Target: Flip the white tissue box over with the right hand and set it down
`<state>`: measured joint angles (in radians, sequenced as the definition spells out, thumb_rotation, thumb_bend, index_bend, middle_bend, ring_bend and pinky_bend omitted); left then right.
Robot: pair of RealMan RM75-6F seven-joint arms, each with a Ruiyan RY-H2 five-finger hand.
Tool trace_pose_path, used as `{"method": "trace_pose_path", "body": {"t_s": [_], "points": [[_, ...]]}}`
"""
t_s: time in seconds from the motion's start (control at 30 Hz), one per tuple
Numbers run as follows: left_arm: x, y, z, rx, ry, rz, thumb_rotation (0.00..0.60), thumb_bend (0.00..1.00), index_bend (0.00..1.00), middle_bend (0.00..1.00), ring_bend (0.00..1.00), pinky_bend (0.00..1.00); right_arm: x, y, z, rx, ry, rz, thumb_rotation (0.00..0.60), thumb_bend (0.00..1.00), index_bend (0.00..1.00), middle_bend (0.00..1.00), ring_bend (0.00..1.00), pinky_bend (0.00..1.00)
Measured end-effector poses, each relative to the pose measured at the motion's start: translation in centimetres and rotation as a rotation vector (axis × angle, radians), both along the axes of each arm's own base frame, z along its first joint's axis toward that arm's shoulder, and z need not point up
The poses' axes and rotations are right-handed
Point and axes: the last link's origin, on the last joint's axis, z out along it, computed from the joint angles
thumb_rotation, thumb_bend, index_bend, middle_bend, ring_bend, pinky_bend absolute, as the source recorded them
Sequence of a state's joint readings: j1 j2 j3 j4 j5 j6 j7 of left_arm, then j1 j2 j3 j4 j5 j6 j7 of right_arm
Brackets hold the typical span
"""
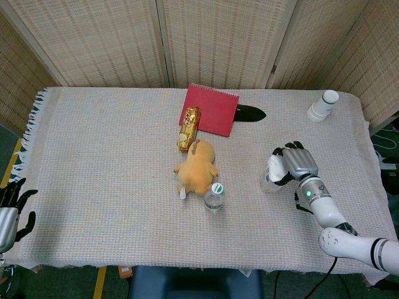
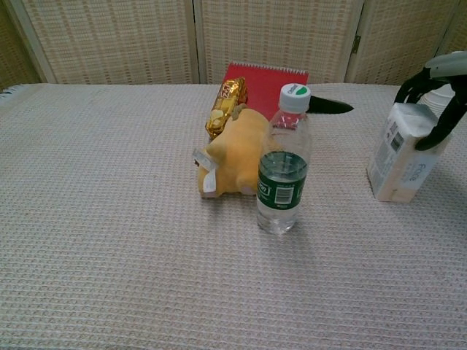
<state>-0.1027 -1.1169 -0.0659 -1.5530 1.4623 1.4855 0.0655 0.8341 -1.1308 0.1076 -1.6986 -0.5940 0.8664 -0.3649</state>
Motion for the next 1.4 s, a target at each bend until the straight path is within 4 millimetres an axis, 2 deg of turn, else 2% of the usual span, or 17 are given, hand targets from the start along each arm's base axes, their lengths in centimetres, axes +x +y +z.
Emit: {"method": "trace_pose_path", "body": {"t_s": [0.13, 0.23, 0.4, 0.57, 0.7, 0.87, 1.07, 1.23, 1.4], "points": [[0.0, 0.0, 0.0, 0.002, 0.000, -0.002, 0.600, 0.51, 0.25, 0.00, 0.00, 0.10, 0.4, -0.1, 0.3, -0.058, -0.091, 0.017, 0.600, 0.00, 0.48, 0.44, 0.37, 0.00], [0.1, 0.0, 0.0, 0.002, -0.001, -0.004, 0.600, 0.51, 0.25, 0.00, 0.00, 0.10, 0.5, -0.1, 0.7, -0.117, -0.226, 0.015, 0.600, 0.00, 0.50, 0.47, 0.41, 0.00], [0.1, 0.0, 0.0, 0.002, 0.000, -0.005, 0.600, 0.51, 0.25, 0.00, 0.00, 0.10, 0.1, -0.1, 1.3, -0.200, -0.545, -0.031, 0.600, 0.00, 0.50, 0.47, 0.42, 0.00], [0.1, 0.0, 0.0, 0.004, 0.001, -0.008, 0.600, 0.51, 0.25, 0.00, 0.00, 0.10, -1.6, -0.1, 1.6, -0.222, -0.864, -0.105, 0.600, 0.00, 0.50, 0.48, 0.43, 0.00], [0.2, 0.0, -0.1, 0.003, 0.002, -0.010, 0.600, 0.51, 0.25, 0.00, 0.00, 0.10, -3.5, -0.2, 1.2, -0.210, -1.012, -0.131, 0.600, 0.00, 0.50, 0.48, 0.43, 0.00], [0.2, 0.0, -0.2, 0.003, 0.002, -0.008, 0.600, 0.51, 0.25, 0.00, 0.00, 0.10, -5.6, -0.2, -0.3, -0.149, -1.105, -0.111, 0.600, 0.02, 0.51, 0.48, 0.43, 0.00], [0.1, 0.0, 0.0, 0.010, -0.003, -0.005, 0.600, 0.51, 0.25, 0.00, 0.00, 0.10, -8.4, -0.2, -2.3, -0.087, -1.127, -0.094, 0.600, 0.05, 0.51, 0.48, 0.43, 0.00], [-0.1, 0.1, 0.1, 0.009, -0.005, 0.000, 0.600, 0.51, 0.25, 0.00, 0.00, 0.10, -9.1, -0.1, -4.3, -0.056, -1.096, -0.063, 0.600, 0.06, 0.51, 0.48, 0.43, 0.00], [0.0, 0.1, -0.1, 0.002, -0.003, -0.001, 0.600, 0.51, 0.25, 0.00, 0.00, 0.10, -9.1, 0.0, -5.4, -0.053, -1.046, -0.031, 0.600, 0.06, 0.51, 0.48, 0.43, 0.00]]}}
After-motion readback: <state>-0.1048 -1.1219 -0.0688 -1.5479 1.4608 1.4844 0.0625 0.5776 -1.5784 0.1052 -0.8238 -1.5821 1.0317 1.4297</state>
